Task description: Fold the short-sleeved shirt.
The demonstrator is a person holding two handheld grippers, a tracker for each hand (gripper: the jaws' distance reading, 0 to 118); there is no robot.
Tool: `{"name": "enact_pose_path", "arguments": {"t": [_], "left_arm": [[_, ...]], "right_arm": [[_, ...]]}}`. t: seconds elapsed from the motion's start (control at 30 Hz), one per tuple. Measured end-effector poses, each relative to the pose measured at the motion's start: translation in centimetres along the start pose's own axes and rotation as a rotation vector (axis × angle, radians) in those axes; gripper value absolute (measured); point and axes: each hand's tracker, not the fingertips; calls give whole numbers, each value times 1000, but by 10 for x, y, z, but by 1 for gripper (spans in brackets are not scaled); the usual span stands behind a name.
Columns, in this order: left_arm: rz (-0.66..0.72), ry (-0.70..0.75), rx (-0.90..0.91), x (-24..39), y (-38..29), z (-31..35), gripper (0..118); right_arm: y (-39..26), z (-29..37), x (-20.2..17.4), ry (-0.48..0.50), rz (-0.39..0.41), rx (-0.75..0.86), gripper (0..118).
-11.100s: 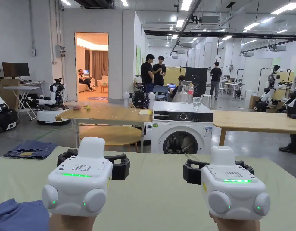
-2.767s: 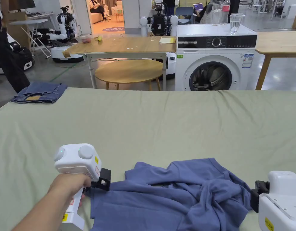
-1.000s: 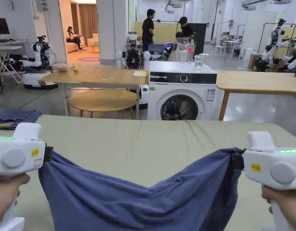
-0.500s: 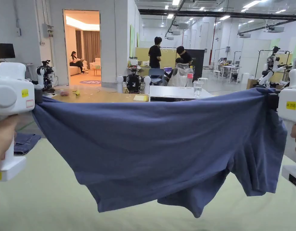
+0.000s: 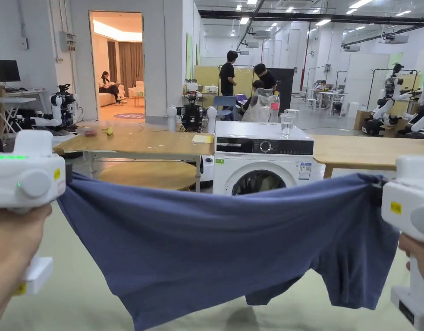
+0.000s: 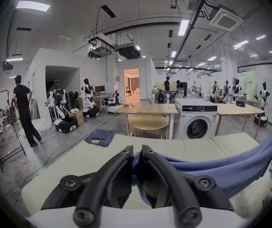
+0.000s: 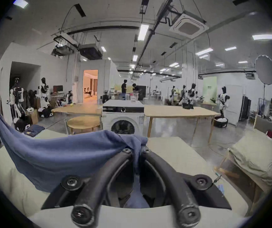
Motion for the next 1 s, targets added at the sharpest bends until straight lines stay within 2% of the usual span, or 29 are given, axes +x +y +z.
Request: {"name": "enact_pose_path", "arguments": {"t": [0.13, 0.3, 0.4, 0.5, 0.73, 0.83, 0.87, 0.9, 0.93, 0.97, 1.0], "left_arm": [[-7, -29, -32, -7, -27, 12, 4], [-1, -108, -119, -36, -67, 62, 4], [-58, -126, -186, -52, -112, 102, 4], [-19, -164, -276, -72, -170, 141, 4], [47, -134, -496, -86, -296, 189, 5], [19, -59, -512, -78, -297, 199, 39], [24, -72, -468, -74, -287, 205, 39], [31, -90, -411, -67, -275, 211, 84], [29, -109, -363, -58, -263, 216, 105], [7, -143, -297, -44, -246, 225, 110], [-26, -164, -253, -29, -230, 229, 110]], "right_arm": [[-35, 2, 6, 6, -4, -67, 2], [-82, 36, 20, 20, 2, -131, 2], [-125, 72, 25, 58, 15, -196, 2], [-181, 115, 24, 72, 70, -264, 2], [-289, 172, 23, 85, 8, -449, 3], [-293, 181, 25, 90, -38, -487, 33], [-287, 184, 24, 86, -33, -477, 33], [-275, 189, 19, 83, -14, -452, 77], [-262, 194, 13, 98, 10, -400, 104], [-244, 201, 3, 127, 25, -321, 114], [-226, 205, -9, 153, 39, -269, 114]]}}
